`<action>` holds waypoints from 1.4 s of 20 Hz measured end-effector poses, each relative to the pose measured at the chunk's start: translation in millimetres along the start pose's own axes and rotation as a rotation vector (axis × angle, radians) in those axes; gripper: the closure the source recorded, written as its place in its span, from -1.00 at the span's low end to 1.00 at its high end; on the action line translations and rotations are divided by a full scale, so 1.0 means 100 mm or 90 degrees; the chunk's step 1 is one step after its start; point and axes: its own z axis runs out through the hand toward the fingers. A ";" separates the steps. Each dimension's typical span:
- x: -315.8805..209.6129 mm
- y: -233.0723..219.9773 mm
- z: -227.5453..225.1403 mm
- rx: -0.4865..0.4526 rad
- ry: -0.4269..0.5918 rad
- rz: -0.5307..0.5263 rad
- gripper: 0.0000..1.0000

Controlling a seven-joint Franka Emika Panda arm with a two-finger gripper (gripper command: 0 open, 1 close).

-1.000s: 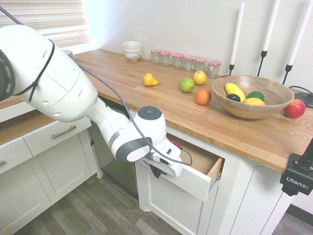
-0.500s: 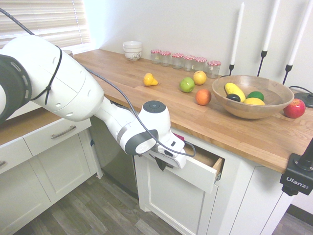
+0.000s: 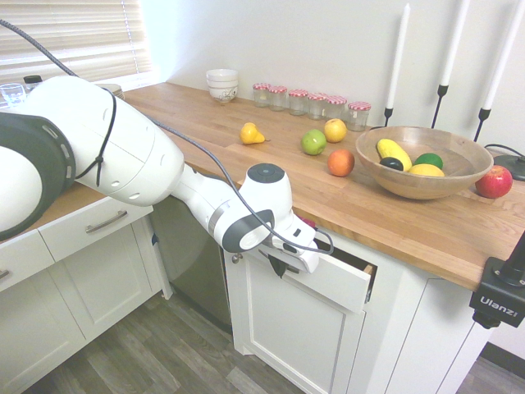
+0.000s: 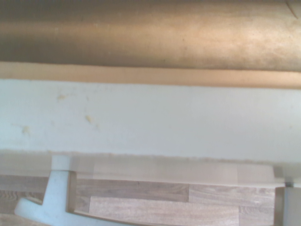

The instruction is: Close the drawer

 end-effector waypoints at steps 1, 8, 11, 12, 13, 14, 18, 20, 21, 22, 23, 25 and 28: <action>0.02 -0.02 0.01 0.000 0.003 -0.002 1.00; 0.07 -0.06 0.05 0.000 0.006 -0.006 1.00; 0.07 -0.06 0.06 -0.001 0.004 -0.006 1.00; 0.07 -0.06 0.06 -0.001 0.003 -0.006 1.00; 0.07 -0.06 0.06 -0.002 0.003 -0.006 1.00; 0.08 -0.05 0.06 -0.003 0.001 -0.005 1.00; 0.07 0.01 -0.01 -0.005 -0.059 0.007 1.00; 0.07 0.16 -0.13 -0.014 -0.083 0.014 1.00; 0.06 0.26 -0.20 -0.019 -0.091 0.019 1.00; 0.04 0.36 -0.27 -0.024 -0.097 0.023 1.00; 0.00 0.45 -0.33 -0.029 -0.103 0.027 1.00; -0.09 0.63 -0.45 -0.041 -0.114 0.032 1.00; -0.29 0.86 -0.67 -0.060 -0.129 0.028 1.00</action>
